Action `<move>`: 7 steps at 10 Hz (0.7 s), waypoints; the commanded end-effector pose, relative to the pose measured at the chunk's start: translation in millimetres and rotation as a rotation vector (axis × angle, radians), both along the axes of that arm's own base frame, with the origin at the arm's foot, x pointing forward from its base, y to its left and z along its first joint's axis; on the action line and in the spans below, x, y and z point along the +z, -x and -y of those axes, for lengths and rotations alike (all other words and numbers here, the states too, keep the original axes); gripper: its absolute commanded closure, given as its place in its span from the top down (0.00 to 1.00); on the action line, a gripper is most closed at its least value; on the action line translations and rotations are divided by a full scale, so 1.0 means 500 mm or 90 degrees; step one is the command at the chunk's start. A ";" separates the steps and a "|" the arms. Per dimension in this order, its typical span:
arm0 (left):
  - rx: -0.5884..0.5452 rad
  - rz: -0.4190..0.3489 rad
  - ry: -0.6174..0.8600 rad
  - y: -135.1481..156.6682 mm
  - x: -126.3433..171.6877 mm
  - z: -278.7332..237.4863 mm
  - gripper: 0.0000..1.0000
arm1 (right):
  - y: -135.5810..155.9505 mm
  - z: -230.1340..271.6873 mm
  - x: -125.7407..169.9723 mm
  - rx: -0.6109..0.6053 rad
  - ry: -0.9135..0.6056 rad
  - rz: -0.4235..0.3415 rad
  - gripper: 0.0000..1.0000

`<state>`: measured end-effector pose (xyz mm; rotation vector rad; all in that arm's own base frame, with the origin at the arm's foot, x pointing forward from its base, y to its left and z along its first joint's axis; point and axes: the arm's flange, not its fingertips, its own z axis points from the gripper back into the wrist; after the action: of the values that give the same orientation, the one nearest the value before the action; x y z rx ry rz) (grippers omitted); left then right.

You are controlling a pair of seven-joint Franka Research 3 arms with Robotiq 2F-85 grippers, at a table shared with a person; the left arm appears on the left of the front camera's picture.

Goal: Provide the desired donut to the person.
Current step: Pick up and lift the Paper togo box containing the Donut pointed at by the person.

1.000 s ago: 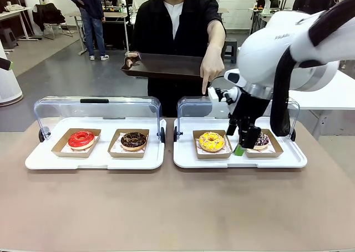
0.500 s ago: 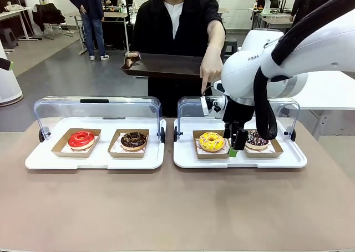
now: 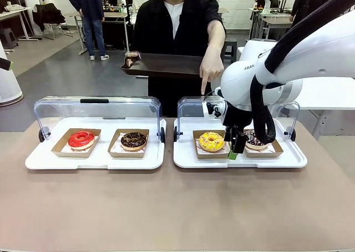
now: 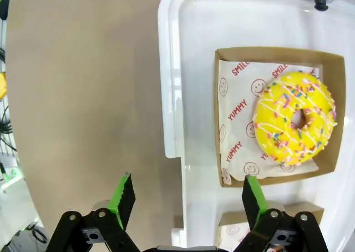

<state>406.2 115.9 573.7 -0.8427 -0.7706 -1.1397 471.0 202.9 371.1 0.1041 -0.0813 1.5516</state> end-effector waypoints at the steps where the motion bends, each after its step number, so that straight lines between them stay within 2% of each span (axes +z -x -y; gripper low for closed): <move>1: 0.000 0.004 0.007 0.000 0.004 -0.001 1.00 | -0.014 -0.001 -0.027 0.017 0.009 0.021 1.00; 7: 0.000 0.004 0.007 0.000 0.004 -0.001 1.00 | -0.065 0.014 -0.067 -0.003 0.017 0.028 1.00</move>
<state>406.2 115.9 573.6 -0.8427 -0.7705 -1.1397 495.5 194.4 340.9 0.0757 -0.0981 1.5415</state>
